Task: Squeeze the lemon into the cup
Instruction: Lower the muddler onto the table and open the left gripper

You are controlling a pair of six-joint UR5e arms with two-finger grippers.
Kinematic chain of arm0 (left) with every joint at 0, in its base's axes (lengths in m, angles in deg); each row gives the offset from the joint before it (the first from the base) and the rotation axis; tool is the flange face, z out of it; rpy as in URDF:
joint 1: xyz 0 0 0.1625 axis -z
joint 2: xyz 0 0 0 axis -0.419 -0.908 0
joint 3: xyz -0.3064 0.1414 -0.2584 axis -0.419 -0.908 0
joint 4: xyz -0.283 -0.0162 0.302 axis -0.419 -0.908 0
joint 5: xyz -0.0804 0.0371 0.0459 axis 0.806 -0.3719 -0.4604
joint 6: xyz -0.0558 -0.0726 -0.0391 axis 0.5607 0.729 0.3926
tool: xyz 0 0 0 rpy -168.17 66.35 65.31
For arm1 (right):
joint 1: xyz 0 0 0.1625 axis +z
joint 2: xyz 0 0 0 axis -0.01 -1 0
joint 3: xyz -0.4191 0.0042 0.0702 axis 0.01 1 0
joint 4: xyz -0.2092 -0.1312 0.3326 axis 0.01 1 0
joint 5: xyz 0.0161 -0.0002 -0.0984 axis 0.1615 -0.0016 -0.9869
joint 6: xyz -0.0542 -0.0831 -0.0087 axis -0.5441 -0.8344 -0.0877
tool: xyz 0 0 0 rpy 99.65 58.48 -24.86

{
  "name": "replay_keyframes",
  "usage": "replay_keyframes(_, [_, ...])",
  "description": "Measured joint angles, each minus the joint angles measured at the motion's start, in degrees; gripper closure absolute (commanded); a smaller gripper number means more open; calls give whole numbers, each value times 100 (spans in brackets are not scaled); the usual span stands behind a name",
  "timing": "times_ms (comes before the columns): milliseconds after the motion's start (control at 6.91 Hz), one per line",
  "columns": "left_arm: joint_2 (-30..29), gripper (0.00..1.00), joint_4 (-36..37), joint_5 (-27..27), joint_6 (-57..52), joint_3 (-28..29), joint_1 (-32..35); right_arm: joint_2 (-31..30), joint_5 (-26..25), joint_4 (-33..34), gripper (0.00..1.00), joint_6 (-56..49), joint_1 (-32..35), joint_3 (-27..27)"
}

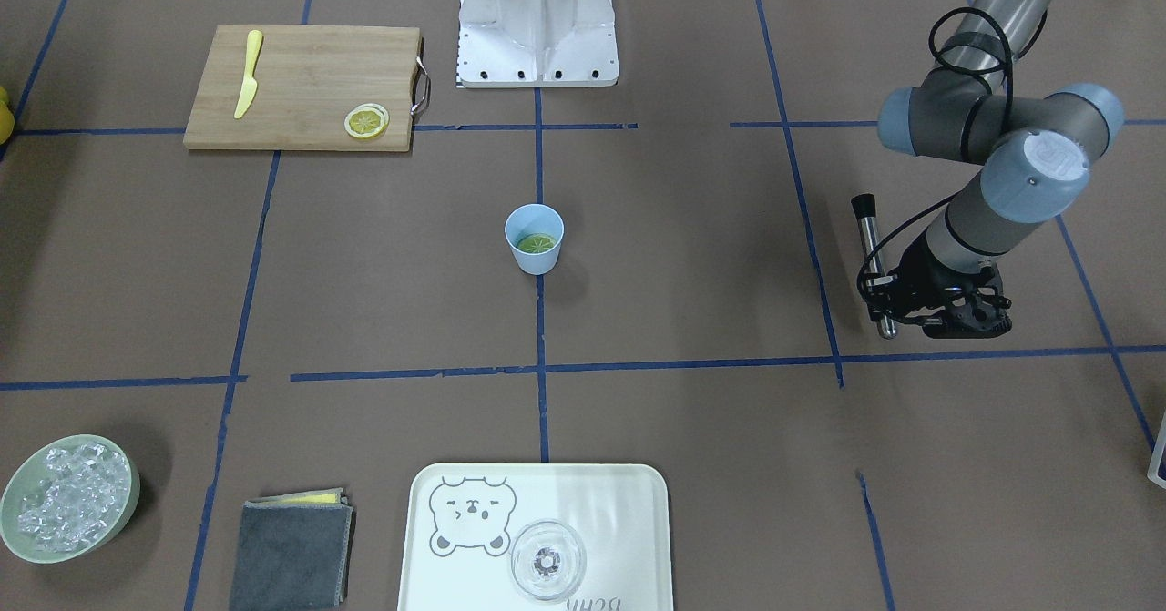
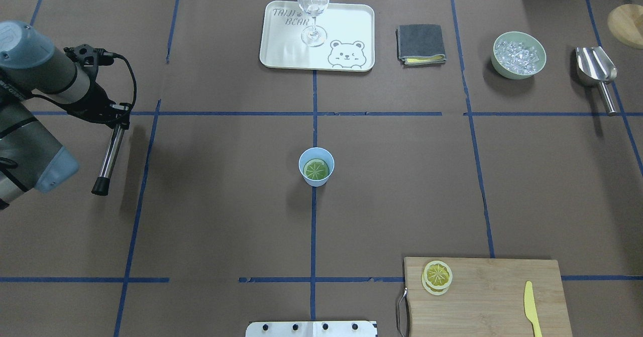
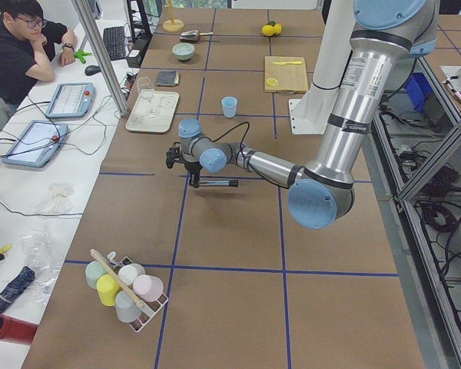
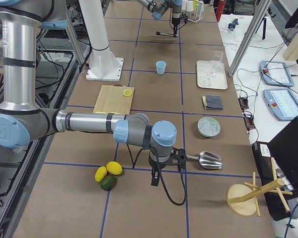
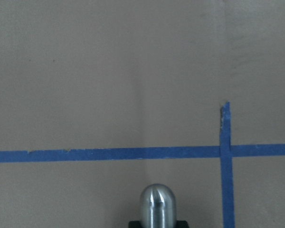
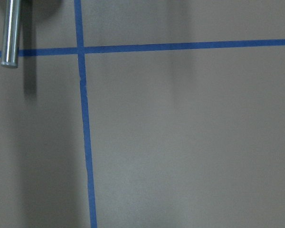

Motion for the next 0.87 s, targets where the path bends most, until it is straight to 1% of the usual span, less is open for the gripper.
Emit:
replay_keyframes(579, [3,100,-196,-21,-41,153,-59,-14,4,0,0,-5,1,-2])
replay_keyframes(868, [3,95,-203,-27,-57,168,-102,1,1,0,0,-1,2,-5])
